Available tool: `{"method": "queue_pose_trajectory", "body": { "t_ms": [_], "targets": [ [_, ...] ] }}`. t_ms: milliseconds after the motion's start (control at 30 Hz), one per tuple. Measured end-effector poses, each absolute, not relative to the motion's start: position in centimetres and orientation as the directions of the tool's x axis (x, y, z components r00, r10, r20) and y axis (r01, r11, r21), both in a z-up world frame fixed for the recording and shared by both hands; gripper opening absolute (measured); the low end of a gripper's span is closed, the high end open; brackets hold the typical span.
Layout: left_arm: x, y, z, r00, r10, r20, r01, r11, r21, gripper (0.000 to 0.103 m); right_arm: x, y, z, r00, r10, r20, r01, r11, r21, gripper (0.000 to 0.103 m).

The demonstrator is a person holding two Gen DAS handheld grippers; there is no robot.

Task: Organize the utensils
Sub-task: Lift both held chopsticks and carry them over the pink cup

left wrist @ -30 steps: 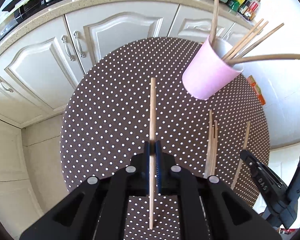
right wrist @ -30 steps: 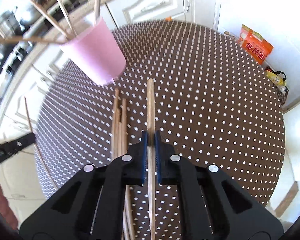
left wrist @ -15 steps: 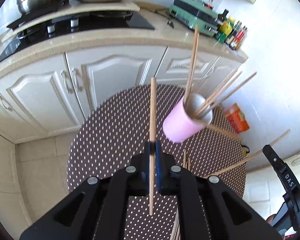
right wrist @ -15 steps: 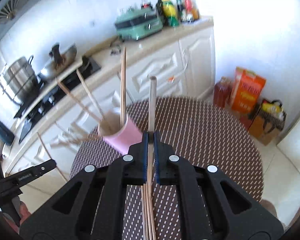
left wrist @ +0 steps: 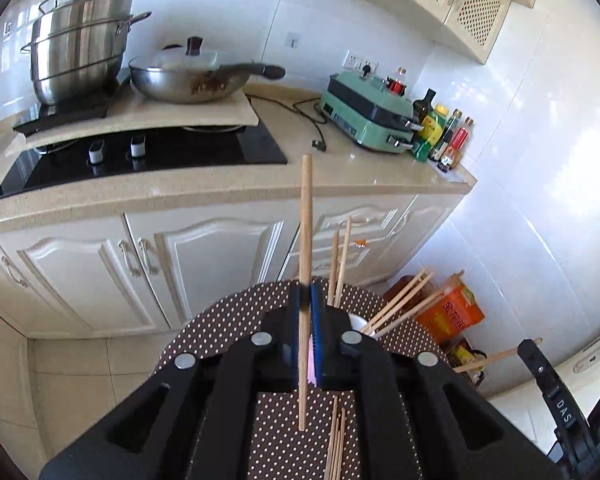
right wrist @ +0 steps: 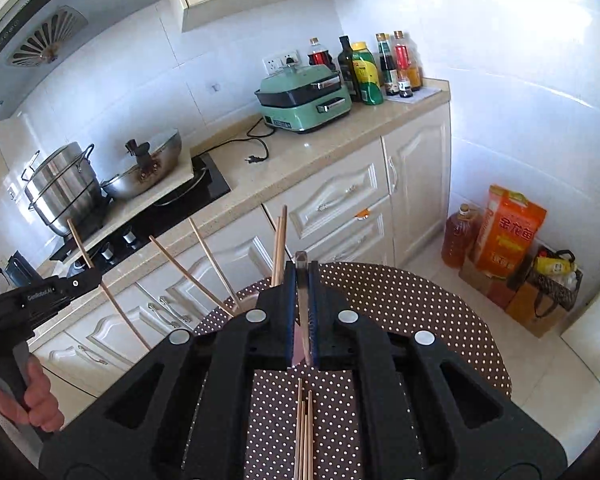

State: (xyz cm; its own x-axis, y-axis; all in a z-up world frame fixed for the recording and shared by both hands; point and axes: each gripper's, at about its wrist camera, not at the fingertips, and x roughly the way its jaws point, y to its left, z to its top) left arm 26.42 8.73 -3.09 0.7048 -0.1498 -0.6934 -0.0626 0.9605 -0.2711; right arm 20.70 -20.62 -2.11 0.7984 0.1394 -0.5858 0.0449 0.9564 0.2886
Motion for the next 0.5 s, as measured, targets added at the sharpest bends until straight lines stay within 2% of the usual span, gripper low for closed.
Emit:
{"method": "queue_pose_trajectory", "body": {
  "t_ms": [333, 500],
  "targets": [
    [27.7, 8.6, -1.6, 0.732, -0.139, -0.667, -0.073, 0.957, -0.280, 0.006, 21.6, -20.7, -0.8, 0.795, 0.193, -0.575, 0.002, 0.947, 0.322, 0.006],
    [28.3, 9.7, -0.6, 0.747, -0.166, -0.644, -0.077, 0.940, -0.331, 0.006, 21.7, -20.4, 1.7, 0.811, 0.221, -0.542, -0.037, 0.944, 0.329, 0.006]
  ]
}}
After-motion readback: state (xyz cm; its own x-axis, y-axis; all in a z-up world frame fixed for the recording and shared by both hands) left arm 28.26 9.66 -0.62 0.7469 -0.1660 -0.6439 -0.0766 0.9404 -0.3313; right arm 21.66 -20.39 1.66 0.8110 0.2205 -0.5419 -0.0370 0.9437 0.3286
